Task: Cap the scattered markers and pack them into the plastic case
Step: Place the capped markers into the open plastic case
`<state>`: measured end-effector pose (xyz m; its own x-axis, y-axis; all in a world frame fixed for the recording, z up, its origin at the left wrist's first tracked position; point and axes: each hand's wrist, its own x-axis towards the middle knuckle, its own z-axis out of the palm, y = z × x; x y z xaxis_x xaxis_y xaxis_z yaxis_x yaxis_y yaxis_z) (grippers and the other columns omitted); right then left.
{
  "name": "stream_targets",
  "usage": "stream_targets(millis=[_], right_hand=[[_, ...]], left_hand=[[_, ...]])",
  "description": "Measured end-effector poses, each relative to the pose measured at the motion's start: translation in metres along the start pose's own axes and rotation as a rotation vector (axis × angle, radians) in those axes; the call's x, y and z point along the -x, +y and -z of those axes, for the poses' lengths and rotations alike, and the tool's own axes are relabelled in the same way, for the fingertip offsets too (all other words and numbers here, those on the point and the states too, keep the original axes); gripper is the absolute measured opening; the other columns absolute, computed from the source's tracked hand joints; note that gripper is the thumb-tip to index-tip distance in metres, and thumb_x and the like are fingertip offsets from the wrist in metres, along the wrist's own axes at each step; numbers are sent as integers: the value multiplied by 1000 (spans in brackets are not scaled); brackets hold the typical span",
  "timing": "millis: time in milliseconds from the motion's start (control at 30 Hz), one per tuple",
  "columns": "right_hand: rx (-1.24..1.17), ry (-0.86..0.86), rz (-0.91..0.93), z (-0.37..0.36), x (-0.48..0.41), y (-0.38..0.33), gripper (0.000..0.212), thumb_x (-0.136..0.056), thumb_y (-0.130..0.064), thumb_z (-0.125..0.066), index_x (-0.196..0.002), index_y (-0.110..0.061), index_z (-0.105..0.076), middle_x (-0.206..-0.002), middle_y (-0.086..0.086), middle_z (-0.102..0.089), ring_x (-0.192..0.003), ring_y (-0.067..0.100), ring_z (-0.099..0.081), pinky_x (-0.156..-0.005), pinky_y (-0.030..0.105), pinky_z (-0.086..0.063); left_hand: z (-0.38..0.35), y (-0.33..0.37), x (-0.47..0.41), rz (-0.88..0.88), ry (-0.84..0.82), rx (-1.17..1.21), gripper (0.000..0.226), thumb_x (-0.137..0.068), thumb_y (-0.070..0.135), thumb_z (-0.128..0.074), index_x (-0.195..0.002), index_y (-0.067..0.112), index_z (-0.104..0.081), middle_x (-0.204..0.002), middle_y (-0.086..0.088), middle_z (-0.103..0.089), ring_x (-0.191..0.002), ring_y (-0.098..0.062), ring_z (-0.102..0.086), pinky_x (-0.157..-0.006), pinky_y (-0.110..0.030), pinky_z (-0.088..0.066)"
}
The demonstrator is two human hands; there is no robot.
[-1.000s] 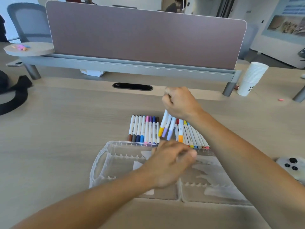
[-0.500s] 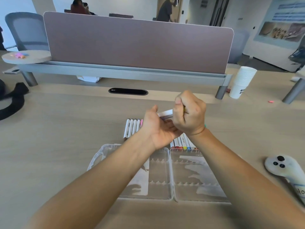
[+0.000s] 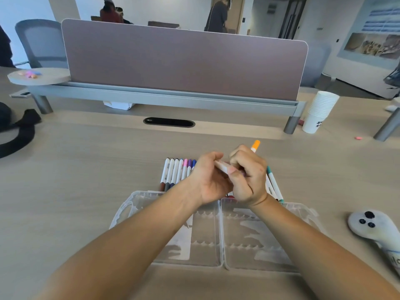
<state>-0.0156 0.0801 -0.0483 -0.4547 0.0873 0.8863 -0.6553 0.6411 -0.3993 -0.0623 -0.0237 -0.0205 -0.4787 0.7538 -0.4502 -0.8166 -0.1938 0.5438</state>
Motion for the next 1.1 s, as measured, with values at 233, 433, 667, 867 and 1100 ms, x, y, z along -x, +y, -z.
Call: stream_targets(millis=[233, 433, 667, 867, 1100], right_hand=[[-62, -136, 77, 0, 0, 0, 30, -78, -18, -55, -55, -3, -44, -58, 9, -43, -52, 23, -38, -49, 32, -32], [30, -211, 92, 12, -9, 5, 25, -85, -17, -51, -63, -5, -52, -64, 7, -49, -57, 24, -45, -54, 34, -36], [27, -563, -819, 6, -51, 41, 32, -106, -33, -39, -135, -29, -50, -127, -4, -51, -111, 10, -50, -93, 25, -41], [51, -719, -716, -12, -70, 39, 36, -99, -44, -52, -81, -19, -71, -73, 9, -68, -65, 21, -64, -63, 40, -55], [140, -736, -634, -19, -83, 41, 36, -97, -40, -59, -71, -15, -64, -63, -5, -64, -54, 2, -58, -61, 26, -50]], left_hand=[[-2, 4, 3, 3, -5, -241, 31, -99, 17, -35, -77, 5, -52, -56, -9, -57, -45, -18, -61, -44, -17, -49], [14, 11, -2, -58, 3, -325, 25, -103, 22, -44, -87, 11, -59, -71, -4, -62, -63, -14, -63, -50, -26, -52], [30, 19, -1, -97, 75, -653, 17, -101, 20, -53, -96, 8, -64, -76, -7, -61, -61, -14, -60, -50, -30, -52], [24, 25, -4, -105, -18, -561, 16, -101, 13, -50, -97, 3, -62, -74, -8, -65, -61, -14, -67, -54, -28, -57], [29, 37, -11, -176, -5, -483, 9, -95, 3, -58, -87, 0, -61, -57, -7, -64, -46, -11, -64, -43, -20, -51]])
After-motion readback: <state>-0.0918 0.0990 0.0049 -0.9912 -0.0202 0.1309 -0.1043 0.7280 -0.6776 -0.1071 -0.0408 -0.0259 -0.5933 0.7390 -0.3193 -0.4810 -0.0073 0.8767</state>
